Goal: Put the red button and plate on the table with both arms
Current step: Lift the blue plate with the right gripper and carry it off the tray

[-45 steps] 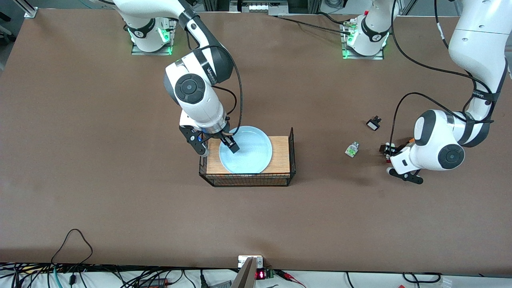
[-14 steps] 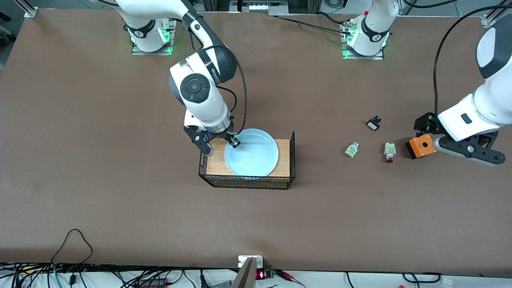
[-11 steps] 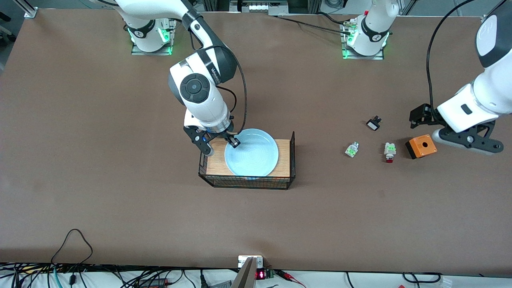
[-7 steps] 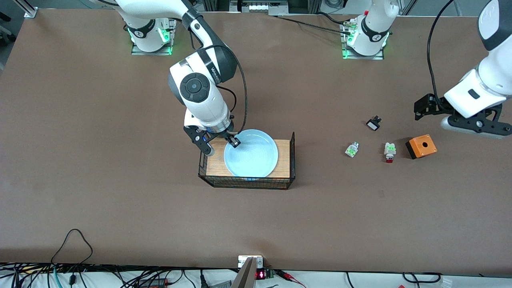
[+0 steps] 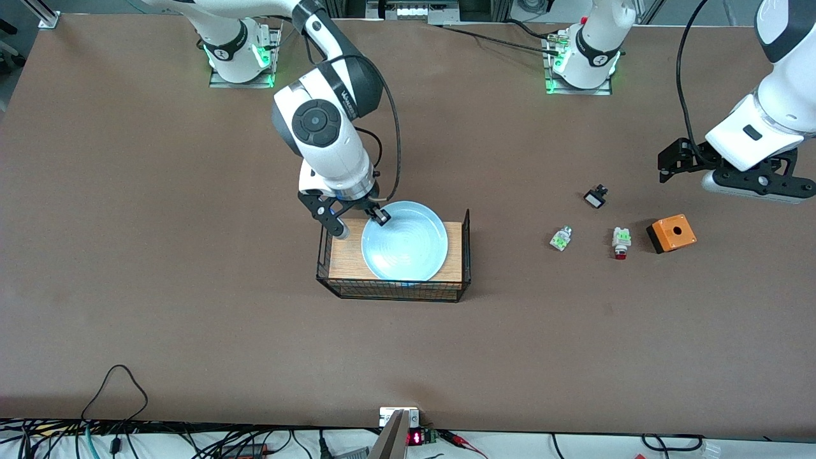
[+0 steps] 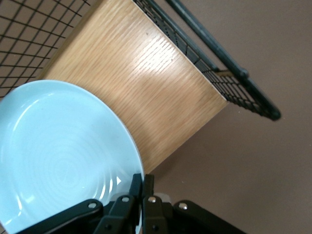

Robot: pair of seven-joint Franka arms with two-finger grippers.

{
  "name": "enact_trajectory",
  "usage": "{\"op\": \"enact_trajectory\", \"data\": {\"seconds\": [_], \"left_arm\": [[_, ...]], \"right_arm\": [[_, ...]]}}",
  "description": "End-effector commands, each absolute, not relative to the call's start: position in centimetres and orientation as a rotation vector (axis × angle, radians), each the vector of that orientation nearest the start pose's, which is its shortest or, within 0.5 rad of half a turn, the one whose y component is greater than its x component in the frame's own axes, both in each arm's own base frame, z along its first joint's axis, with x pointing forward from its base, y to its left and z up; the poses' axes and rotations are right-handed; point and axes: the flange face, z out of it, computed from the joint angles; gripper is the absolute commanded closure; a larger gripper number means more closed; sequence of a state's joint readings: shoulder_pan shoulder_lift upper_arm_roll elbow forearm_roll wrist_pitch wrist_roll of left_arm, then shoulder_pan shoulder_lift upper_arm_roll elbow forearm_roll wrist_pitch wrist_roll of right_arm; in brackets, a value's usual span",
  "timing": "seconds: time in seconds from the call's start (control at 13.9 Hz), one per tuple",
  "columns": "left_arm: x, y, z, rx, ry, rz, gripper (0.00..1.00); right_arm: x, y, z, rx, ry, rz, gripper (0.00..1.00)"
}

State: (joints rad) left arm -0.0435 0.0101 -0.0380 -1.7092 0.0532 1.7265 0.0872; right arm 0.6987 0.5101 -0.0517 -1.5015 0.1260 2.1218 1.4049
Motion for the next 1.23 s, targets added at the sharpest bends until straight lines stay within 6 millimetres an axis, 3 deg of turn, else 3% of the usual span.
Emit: {"op": "enact_trajectory", "data": {"seconds": [0.0,0.43,0.72,0.87,1.15], "left_arm": [[56.3,-4.3,56.8,-3.063,0.270,-0.010,0.00],[56.2,-5.3,56.9,-3.060,0.300,-0.011,0.00],[56.0,-5.3,57.0,-3.061,0.292,0.008,0.00],[56.2,-5.2,57.5,-3.061,0.289,-0.008,0.00],[56.2,-5.2,57.5,-3.063,0.284,-0.001,0.00]], "right_arm": [[55.2,43.1,41.1,-2.765,1.195,0.042,1.00],[55.1,40.7,47.1,-2.722,1.203,0.015,1.00],[56.6,37.6,48.6,-2.718,1.203,-0.001,1.00],[57.8,34.4,49.3,-2.760,1.136,0.027,1.00],[60.3,24.7,51.2,-2.880,0.883,0.101,1.00]]}}
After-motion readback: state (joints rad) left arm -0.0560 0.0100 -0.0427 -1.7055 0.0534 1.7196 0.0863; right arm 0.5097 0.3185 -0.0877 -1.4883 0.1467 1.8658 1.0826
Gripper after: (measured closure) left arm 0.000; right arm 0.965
